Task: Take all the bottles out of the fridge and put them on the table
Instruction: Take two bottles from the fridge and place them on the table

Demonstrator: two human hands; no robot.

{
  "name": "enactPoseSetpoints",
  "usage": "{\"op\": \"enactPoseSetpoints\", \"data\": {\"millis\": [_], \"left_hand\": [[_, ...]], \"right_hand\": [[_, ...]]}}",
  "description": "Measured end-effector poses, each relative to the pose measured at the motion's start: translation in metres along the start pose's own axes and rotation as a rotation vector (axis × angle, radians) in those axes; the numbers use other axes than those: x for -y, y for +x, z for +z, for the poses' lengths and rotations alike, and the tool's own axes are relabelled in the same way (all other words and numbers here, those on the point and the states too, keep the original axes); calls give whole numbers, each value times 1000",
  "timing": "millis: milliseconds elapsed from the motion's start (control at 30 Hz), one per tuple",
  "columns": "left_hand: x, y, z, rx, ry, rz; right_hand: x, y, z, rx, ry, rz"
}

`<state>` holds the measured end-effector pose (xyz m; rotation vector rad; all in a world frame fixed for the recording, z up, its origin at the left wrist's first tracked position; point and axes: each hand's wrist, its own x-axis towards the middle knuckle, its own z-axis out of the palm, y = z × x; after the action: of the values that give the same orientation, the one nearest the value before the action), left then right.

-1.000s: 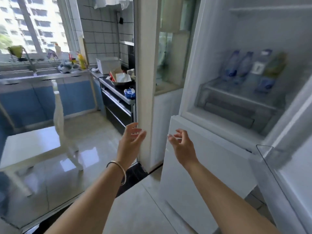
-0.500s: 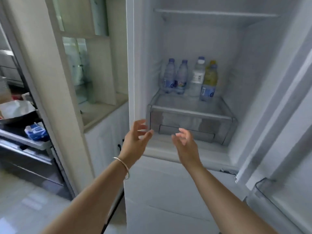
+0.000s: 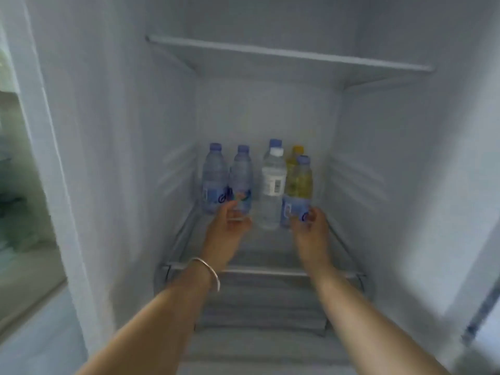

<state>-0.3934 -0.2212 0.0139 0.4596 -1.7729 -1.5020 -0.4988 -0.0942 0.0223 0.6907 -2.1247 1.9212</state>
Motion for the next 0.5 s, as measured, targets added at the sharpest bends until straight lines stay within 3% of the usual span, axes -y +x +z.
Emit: {"op": "enactPoseSetpoints", "data": {"millis": [200, 400, 500], "left_hand": [[21, 90, 49, -27, 4, -65], [22, 119, 88, -59, -14, 140], [26, 125, 98, -95, -47, 176]], "right_hand": [[-35, 88, 22, -82, -118, -11], [-45, 123, 28, 73, -35, -105], [-54, 123, 33, 94, 37, -51]]}}
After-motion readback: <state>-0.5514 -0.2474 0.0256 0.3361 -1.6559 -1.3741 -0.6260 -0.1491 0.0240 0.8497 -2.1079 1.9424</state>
